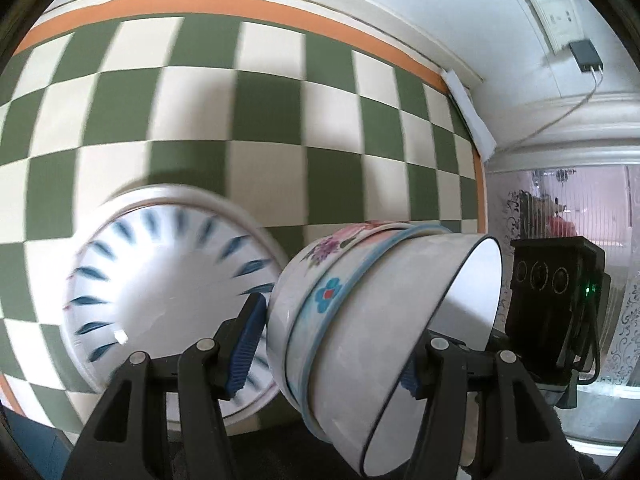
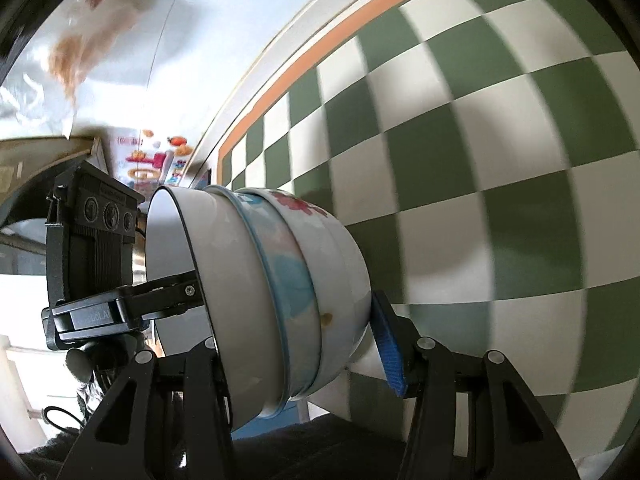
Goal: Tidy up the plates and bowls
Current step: 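Lift the bowl stack with both tools and lower it onto the blue-striped plate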
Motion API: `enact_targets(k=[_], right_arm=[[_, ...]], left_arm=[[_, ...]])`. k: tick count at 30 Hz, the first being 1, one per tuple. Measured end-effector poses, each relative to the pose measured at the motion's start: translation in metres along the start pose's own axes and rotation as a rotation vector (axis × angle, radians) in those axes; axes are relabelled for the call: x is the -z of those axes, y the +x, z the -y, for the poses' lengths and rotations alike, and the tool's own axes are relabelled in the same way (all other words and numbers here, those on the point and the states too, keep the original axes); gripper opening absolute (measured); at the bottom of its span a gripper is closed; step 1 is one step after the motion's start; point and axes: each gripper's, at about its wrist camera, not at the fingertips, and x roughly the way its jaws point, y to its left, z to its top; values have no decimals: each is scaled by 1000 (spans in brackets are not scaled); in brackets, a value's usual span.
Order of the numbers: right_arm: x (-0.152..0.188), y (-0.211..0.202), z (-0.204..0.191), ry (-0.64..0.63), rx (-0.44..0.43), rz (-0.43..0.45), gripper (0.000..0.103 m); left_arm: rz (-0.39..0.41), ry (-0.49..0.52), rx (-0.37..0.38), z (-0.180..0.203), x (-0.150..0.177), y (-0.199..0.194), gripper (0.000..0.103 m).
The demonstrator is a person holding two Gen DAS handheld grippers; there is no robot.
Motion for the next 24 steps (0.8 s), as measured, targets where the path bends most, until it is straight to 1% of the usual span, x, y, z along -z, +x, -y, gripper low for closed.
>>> enact_targets(k=[5,11,15,19,24], right_arm=[[5,44,-27,-25,7,-41,53],[5,83,-40,-44,30,-83,53],[2,104,-46,-57,53,-106,53],[-2,118,-46,-60,66,-128,53],[-4,123,-46,-57,75,-134,53]], left_arm=[[20,-48,-8,-39,8,-12,57],[25,-115,13,-85,12,-15,57],[24,-143,26,-104,11,-14,57],[22,-147,17,-115,12,-13,58],[21,-149,14,-121,10,-11,58]])
